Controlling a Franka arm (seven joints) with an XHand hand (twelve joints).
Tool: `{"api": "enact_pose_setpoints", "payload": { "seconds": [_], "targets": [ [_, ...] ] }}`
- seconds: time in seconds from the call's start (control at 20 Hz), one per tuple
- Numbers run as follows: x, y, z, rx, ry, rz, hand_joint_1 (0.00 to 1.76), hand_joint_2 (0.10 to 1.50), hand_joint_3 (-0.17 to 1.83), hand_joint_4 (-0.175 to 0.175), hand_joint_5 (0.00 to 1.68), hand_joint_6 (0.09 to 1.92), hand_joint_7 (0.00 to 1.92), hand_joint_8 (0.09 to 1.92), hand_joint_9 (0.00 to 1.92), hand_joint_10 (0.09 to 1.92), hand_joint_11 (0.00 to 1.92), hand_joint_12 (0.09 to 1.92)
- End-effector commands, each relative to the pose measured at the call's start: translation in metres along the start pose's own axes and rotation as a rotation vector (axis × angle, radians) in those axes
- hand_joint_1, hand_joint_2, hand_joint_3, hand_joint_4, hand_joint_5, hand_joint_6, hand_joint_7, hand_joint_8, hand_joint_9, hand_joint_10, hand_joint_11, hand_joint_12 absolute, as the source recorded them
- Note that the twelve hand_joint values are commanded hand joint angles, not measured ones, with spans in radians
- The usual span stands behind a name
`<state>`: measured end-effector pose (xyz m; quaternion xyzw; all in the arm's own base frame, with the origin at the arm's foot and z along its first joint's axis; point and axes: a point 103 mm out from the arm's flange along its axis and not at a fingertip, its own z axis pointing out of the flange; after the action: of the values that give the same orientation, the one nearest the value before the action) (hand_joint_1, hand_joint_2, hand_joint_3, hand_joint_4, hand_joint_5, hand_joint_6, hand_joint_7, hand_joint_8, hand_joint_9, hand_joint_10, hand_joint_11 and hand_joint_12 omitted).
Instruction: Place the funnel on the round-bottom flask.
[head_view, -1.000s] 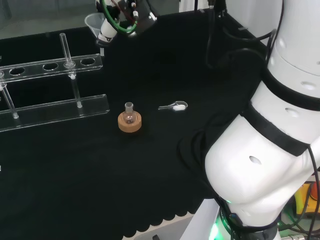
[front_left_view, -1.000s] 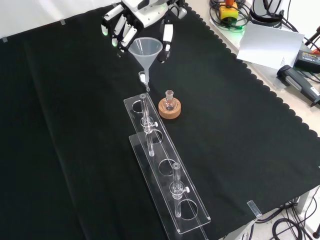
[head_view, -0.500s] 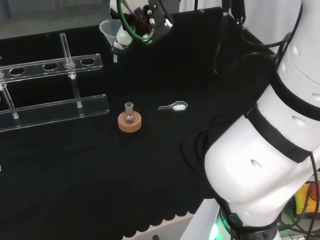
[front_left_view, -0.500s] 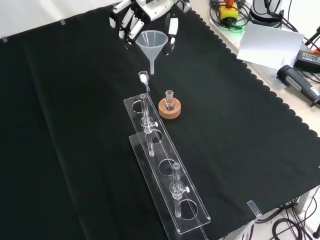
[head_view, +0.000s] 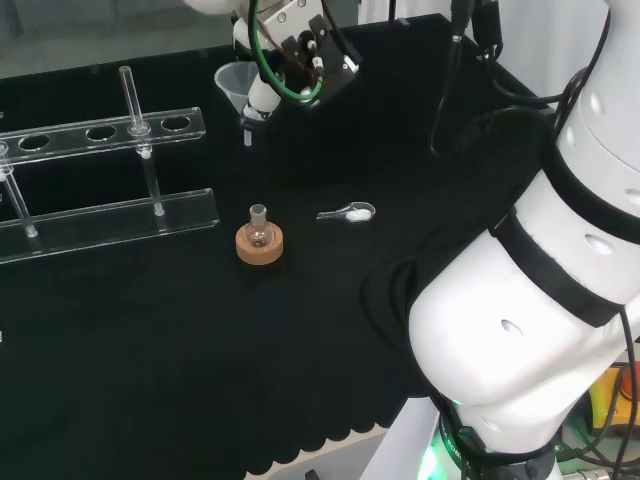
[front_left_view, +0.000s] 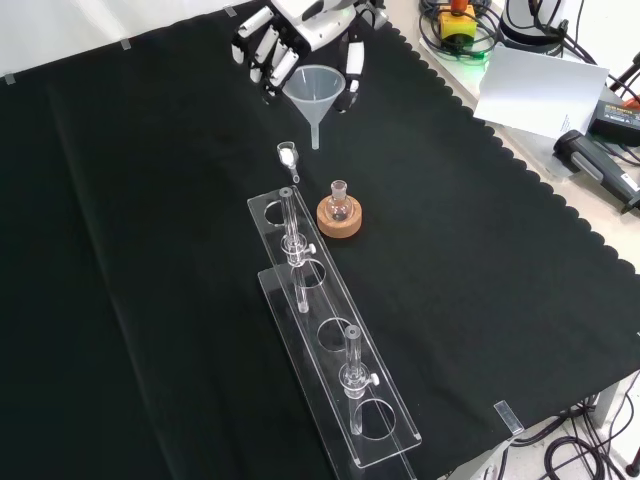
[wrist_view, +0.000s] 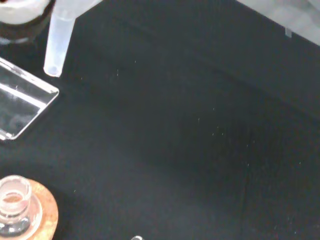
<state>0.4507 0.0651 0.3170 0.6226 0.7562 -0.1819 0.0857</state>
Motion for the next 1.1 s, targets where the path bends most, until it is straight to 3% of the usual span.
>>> {"api": "enact_pose_setpoints", "payload": {
  "seconds": [0.05, 0.6, 1.1],
  "targets": [
    [0.007, -0.003, 0.013, 0.016, 0.005, 0.009, 0.81, 0.61, 0.46, 0.096, 0.87, 0.51, 1.27, 0.16, 0.85, 0.31, 0.0, 1.28],
    [0.009, -0.017, 0.035, 0.045, 0.014, 0.03, 0.81, 0.6, 0.47, 0.1, 0.88, 0.52, 1.28, 0.16, 0.85, 0.31, 0.0, 1.28],
    [0.023, -0.023, 0.05, 0.069, 0.02, 0.021, 0.82, 0.6, 0.48, 0.102, 0.89, 0.52, 1.29, 0.16, 0.86, 0.31, 0.0, 1.29]
  ]
}}
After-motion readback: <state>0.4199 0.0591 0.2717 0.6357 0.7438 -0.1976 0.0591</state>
